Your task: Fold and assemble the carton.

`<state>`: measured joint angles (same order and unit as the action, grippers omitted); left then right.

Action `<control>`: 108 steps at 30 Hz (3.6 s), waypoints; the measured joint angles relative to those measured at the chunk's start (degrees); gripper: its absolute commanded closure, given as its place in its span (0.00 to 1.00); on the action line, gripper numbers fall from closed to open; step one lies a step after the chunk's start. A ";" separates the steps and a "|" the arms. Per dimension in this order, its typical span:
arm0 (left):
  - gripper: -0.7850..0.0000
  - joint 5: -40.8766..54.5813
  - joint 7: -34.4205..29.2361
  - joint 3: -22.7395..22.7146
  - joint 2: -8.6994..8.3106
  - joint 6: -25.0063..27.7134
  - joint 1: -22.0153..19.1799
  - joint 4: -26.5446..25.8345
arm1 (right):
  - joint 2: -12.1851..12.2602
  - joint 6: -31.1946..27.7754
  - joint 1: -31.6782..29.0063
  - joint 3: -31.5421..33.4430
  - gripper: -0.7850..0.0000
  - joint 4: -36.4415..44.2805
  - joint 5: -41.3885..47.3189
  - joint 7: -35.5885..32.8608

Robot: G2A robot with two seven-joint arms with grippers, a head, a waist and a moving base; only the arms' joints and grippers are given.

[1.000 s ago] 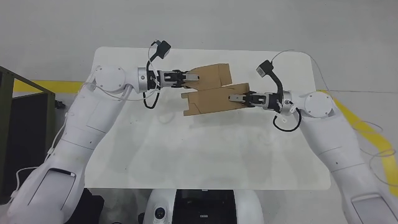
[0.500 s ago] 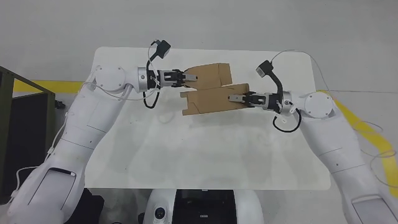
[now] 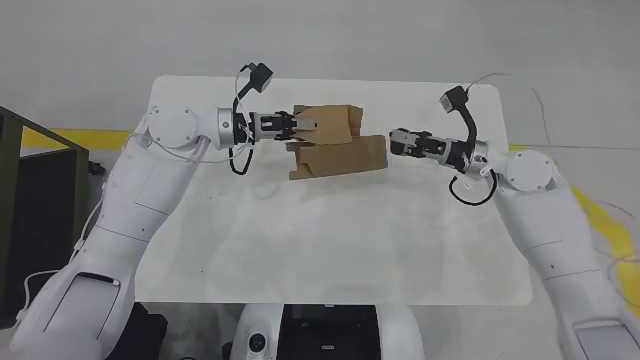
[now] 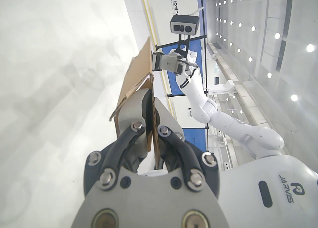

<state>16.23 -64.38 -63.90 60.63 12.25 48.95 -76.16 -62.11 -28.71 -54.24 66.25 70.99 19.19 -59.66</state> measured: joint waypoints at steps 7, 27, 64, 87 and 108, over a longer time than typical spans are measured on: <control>1.00 0.27 -1.02 0.38 -0.01 0.88 0.42 -0.96 | -0.10 -5.55 -0.33 -0.69 0.00 3.88 8.30 -8.16; 1.00 4.13 -6.42 1.31 -0.02 1.35 0.42 -2.65 | -3.07 -7.16 8.04 -13.99 0.11 -4.69 17.51 -8.76; 1.00 5.00 -6.73 1.02 -0.40 1.28 0.90 -3.42 | -4.40 -7.82 10.97 -20.67 0.98 -9.01 21.78 -8.10; 0.00 8.72 -7.14 0.46 -0.40 4.11 1.34 -3.36 | -5.07 -8.79 12.70 -21.73 1.00 -13.23 19.01 -7.12; 0.00 12.12 -6.99 -2.02 -1.01 2.51 3.50 -10.01 | -7.44 -8.15 13.89 -23.25 1.00 -14.90 16.01 -6.31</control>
<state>28.36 -71.38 -65.92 59.62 14.76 52.45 -86.17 -69.55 -36.87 -40.35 43.00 56.09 35.20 -65.98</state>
